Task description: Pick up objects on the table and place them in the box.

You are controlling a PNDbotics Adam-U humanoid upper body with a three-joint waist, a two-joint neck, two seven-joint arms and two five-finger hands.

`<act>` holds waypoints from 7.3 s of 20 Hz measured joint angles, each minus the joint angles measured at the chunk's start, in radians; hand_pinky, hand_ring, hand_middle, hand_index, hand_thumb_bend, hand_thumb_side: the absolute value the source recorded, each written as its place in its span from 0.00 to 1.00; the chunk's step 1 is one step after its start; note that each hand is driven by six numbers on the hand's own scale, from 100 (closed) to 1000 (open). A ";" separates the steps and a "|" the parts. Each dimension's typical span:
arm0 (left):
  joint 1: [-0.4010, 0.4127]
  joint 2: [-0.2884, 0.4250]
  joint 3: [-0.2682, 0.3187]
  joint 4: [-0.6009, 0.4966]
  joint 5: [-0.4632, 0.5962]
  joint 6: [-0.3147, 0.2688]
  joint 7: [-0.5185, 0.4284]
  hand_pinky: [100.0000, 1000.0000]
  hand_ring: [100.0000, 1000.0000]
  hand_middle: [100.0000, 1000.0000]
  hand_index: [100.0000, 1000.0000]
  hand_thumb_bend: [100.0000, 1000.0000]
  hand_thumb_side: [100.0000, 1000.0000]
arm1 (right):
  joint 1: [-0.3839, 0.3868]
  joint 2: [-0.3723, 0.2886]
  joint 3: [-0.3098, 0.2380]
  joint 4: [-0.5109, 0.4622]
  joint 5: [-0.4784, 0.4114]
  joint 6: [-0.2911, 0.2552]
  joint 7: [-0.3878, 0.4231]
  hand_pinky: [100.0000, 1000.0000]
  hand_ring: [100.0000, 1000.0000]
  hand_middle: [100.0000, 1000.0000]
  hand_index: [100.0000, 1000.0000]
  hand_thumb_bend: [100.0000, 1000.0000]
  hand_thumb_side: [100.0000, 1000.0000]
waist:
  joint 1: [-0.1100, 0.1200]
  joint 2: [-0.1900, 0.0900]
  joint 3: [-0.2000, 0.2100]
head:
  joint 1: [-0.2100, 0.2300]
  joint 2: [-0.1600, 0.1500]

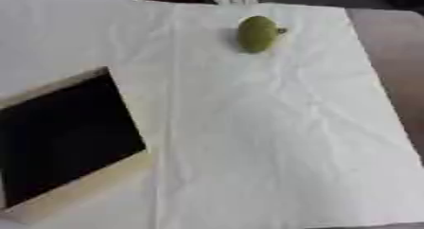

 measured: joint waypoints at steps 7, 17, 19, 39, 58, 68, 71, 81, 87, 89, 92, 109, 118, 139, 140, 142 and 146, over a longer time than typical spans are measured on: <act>0.000 -0.008 0.003 0.000 0.000 0.000 0.000 0.46 0.54 0.55 0.73 0.42 0.53 | 0.001 0.000 0.000 0.000 -0.015 0.001 0.003 0.76 0.76 0.81 0.90 0.33 0.67 | 0.000 0.001 0.000 | -0.009 0.008; 0.003 -0.018 0.006 0.000 -0.001 -0.001 0.001 0.46 0.54 0.55 0.73 0.42 0.54 | 0.005 -0.001 0.008 -0.001 -0.046 -0.024 0.040 0.77 0.78 0.82 0.91 0.33 0.67 | 0.001 0.041 0.007 | -0.042 0.016; 0.001 -0.021 0.006 0.000 -0.001 -0.001 0.001 0.46 0.54 0.55 0.73 0.42 0.54 | 0.000 -0.001 0.016 0.000 -0.050 -0.031 0.053 0.77 0.79 0.82 0.91 0.33 0.67 | 0.001 0.049 0.009 | -0.043 0.016; -0.002 -0.035 0.011 0.000 0.000 0.001 0.001 0.46 0.53 0.55 0.73 0.40 0.53 | -0.097 0.074 0.168 0.184 -0.198 -0.235 0.426 0.84 0.87 0.85 0.94 0.51 0.03 | -0.007 0.054 0.029 | -0.050 -0.011; -0.005 -0.035 0.011 0.000 0.008 0.005 0.001 0.46 0.53 0.54 0.72 0.38 0.53 | -0.072 0.060 0.204 0.058 -0.278 -0.170 0.715 0.86 0.88 0.88 0.99 0.31 0.00 | -0.012 0.047 0.026 | -0.046 -0.011; -0.009 -0.035 0.011 0.000 0.008 0.011 -0.001 0.46 0.52 0.53 0.72 0.38 0.52 | -0.061 0.055 0.273 0.062 -0.306 -0.174 0.800 0.87 0.88 0.90 1.00 0.35 0.00 | -0.013 0.046 0.026 | -0.046 -0.011; -0.010 -0.035 0.011 0.000 0.008 0.012 -0.002 0.46 0.52 0.53 0.72 0.37 0.52 | -0.061 0.055 0.287 0.065 -0.317 -0.180 0.831 0.87 0.88 0.90 1.00 0.36 0.00 | -0.013 0.046 0.026 | -0.046 -0.011; -0.010 -0.035 0.011 0.000 0.009 0.015 -0.006 0.46 0.52 0.52 0.71 0.37 0.52 | -0.061 0.055 0.297 0.068 -0.344 -0.185 0.865 0.86 0.88 0.89 1.00 0.37 0.00 | -0.015 0.046 0.026 | -0.045 -0.011; -0.010 -0.044 0.011 0.000 0.009 0.016 -0.006 0.46 0.52 0.52 0.71 0.37 0.52 | -0.062 0.055 0.308 0.073 -0.357 -0.190 0.870 0.86 0.88 0.89 1.00 0.37 0.00 | -0.016 0.046 0.027 | -0.045 -0.011; -0.010 -0.044 0.011 0.000 0.009 0.016 -0.007 0.46 0.52 0.52 0.71 0.36 0.52 | -0.063 0.055 0.309 0.074 -0.359 -0.190 0.870 0.86 0.88 0.91 1.00 0.39 0.00 | -0.016 0.046 0.029 | -0.045 -0.011; -0.012 -0.044 0.011 0.000 0.009 0.017 -0.009 0.46 0.52 0.52 0.71 0.36 0.52 | -0.080 0.064 0.319 0.091 -0.358 -0.193 0.876 0.86 0.88 0.91 1.00 0.39 0.00 | -0.016 0.050 0.036 | -0.046 -0.011; -0.035 -0.061 0.010 0.000 0.009 0.016 -0.023 0.45 0.51 0.52 0.70 0.34 0.52 | -0.146 0.152 0.331 0.271 -0.257 -0.217 0.833 0.86 0.88 0.92 0.99 0.37 0.00 | -0.025 0.109 0.076 | -0.088 -0.058; -0.037 -0.070 0.010 0.000 0.009 0.016 -0.025 0.45 0.51 0.52 0.70 0.33 0.52 | -0.153 0.161 0.314 0.305 -0.224 -0.216 0.806 0.86 0.88 0.91 0.99 0.37 0.00 | -0.027 0.123 0.081 | -0.144 -0.138; -0.039 -0.079 0.010 0.000 0.009 0.019 -0.031 0.45 0.51 0.52 0.70 0.31 0.53 | -0.159 0.187 0.259 0.429 -0.162 -0.182 0.774 0.85 0.87 0.88 0.98 0.38 0.00 | -0.028 0.141 0.089 | -0.094 -0.106; -0.040 -0.079 0.010 0.000 0.009 0.019 -0.031 0.45 0.51 0.52 0.70 0.31 0.53 | -0.160 0.189 0.254 0.438 -0.157 -0.177 0.769 0.85 0.86 0.87 0.98 0.38 0.00 | -0.028 0.142 0.091 | -0.094 -0.106; -0.041 -0.080 0.010 0.000 0.009 0.020 -0.032 0.45 0.50 0.52 0.70 0.31 0.53 | -0.162 0.191 0.246 0.455 -0.148 -0.168 0.761 0.84 0.86 0.86 0.98 0.37 0.00 | -0.028 0.145 0.094 | -0.094 -0.106; -0.041 -0.088 0.010 0.000 0.009 0.022 -0.034 0.45 0.50 0.52 0.70 0.31 0.53 | -0.164 0.196 0.234 0.479 -0.137 -0.159 0.752 0.83 0.85 0.84 0.96 0.33 0.00 | -0.030 0.146 0.094 | -0.094 -0.106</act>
